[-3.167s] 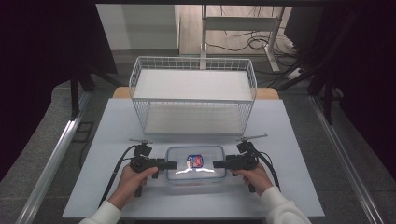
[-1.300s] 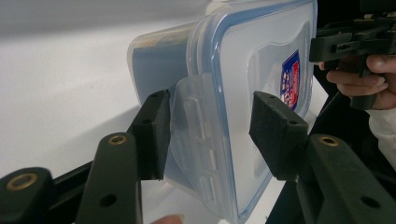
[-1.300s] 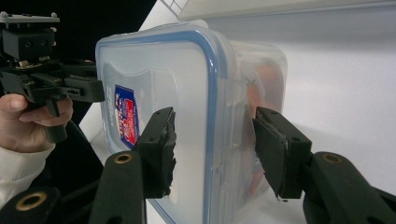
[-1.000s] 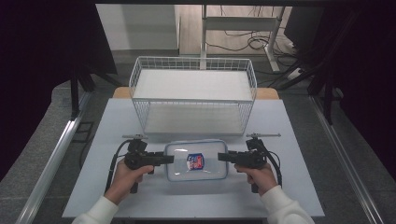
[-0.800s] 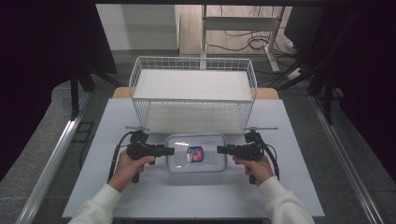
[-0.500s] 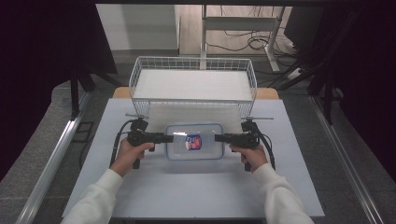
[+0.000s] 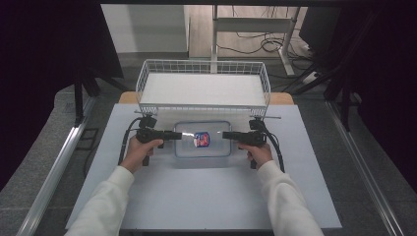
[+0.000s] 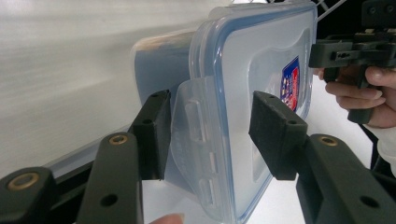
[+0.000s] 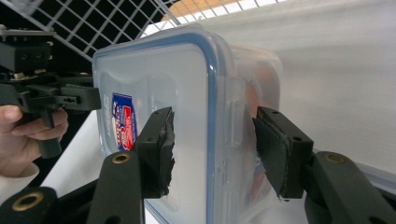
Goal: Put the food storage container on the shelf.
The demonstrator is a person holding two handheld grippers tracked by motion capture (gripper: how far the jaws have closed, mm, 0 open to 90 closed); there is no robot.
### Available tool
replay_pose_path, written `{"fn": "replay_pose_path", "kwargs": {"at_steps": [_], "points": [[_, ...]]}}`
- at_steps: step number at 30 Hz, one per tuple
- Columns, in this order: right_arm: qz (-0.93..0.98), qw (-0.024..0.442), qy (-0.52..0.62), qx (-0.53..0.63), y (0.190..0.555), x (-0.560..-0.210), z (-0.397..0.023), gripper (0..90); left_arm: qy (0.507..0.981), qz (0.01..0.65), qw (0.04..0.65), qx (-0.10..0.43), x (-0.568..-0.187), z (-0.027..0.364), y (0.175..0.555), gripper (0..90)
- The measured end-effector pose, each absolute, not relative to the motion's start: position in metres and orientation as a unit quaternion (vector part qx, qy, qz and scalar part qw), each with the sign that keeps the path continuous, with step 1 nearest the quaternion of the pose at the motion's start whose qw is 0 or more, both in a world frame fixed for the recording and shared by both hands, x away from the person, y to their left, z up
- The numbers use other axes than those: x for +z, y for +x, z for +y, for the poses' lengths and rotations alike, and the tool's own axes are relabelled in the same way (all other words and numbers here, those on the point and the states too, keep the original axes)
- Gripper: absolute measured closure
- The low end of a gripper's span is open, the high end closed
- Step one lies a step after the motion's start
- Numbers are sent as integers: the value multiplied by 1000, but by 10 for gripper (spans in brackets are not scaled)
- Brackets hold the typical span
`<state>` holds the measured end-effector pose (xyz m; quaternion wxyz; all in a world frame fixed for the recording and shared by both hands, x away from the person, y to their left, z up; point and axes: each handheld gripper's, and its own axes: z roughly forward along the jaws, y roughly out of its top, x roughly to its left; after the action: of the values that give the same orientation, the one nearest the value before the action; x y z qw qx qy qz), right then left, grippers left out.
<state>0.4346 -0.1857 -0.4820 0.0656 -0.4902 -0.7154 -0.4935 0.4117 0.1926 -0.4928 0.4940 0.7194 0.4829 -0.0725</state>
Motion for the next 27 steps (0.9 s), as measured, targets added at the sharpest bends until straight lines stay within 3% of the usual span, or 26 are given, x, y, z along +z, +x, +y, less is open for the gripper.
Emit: {"fn": "replay_pose_path", "kwargs": {"at_steps": [10, 27], "points": [[-689, 66, -516, -504, 439, -490, -185, 471, 691, 509, 506, -86, -498, 191, 416, 490], [-678, 40, -535, -502, 439, -494, -178, 420, 685, 517, 509, -65, -504, 191, 421, 470]]}}
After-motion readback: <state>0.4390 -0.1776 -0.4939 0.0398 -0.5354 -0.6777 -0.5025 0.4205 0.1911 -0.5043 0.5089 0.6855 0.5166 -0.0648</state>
